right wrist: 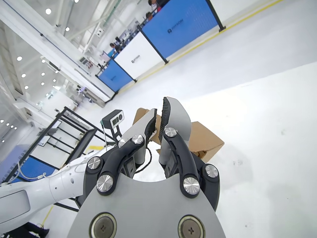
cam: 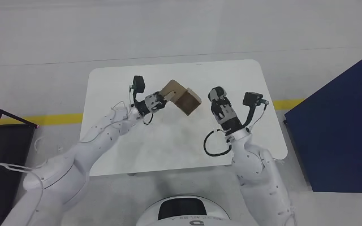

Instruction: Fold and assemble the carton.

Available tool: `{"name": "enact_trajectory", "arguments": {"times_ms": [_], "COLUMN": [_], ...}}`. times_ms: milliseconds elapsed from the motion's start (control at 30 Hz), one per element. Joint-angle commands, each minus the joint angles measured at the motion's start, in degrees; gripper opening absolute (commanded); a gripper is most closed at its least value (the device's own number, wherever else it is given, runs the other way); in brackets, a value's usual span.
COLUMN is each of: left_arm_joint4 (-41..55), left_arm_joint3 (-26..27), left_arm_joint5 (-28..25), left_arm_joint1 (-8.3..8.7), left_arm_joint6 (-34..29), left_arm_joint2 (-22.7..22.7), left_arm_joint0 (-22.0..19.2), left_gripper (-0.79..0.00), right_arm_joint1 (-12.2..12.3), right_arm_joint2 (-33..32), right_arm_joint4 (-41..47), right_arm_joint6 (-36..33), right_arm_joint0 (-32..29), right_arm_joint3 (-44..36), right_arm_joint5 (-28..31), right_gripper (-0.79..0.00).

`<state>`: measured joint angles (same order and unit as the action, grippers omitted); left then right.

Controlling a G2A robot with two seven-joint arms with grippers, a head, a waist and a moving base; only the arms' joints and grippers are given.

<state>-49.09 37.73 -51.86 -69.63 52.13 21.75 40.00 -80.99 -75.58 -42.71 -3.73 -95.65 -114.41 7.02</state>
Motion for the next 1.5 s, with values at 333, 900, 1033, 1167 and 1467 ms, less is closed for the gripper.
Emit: {"name": "enact_trajectory", "arguments": {"times_ms": [333, 900, 1033, 1167, 1467], "left_arm_joint4": [-16.5, -14.54, -13.59, -12.62, -11.3], "left_arm_joint3": [14.92, 14.65, 14.11, 13.97, 14.22], "left_arm_joint5": [16.99, 22.03, 21.99, 22.22, 22.65], "left_arm_joint1": [5.57, 8.68, 8.84, 9.0, 9.27], "left_arm_joint6": [17.32, 22.36, 22.32, 22.55, 22.98], "left_arm_joint2": [5.24, -2.91, -4.16, -5.04, -6.59], "left_arm_joint0": [5.46, 2.79, 2.19, 1.73, 0.9], "left_gripper": [-0.785, -0.785, -0.785, -0.785, -0.785], "right_arm_joint1": [0.21, 0.34, 0.63, 0.81, 0.84], "right_arm_joint2": [1.51, 0.98, 1.58, 2.66, 4.91], "right_arm_joint4": [-2.71, 2.19, 0.74, -0.46, -1.8], "right_arm_joint6": [1.44, -0.91, -6.62, -11.27, -12.11], "right_arm_joint0": [4.3, 6.79, 8.22, 10.05, 11.4], "right_arm_joint3": [6.92, 10.24, 11.67, 12.77, 13.64], "right_arm_joint5": [3.44, 5.54, 4.85, 3.84, 2.11], "right_gripper": [-0.779, 0.0, 0.0, 0.0, 0.0]}}
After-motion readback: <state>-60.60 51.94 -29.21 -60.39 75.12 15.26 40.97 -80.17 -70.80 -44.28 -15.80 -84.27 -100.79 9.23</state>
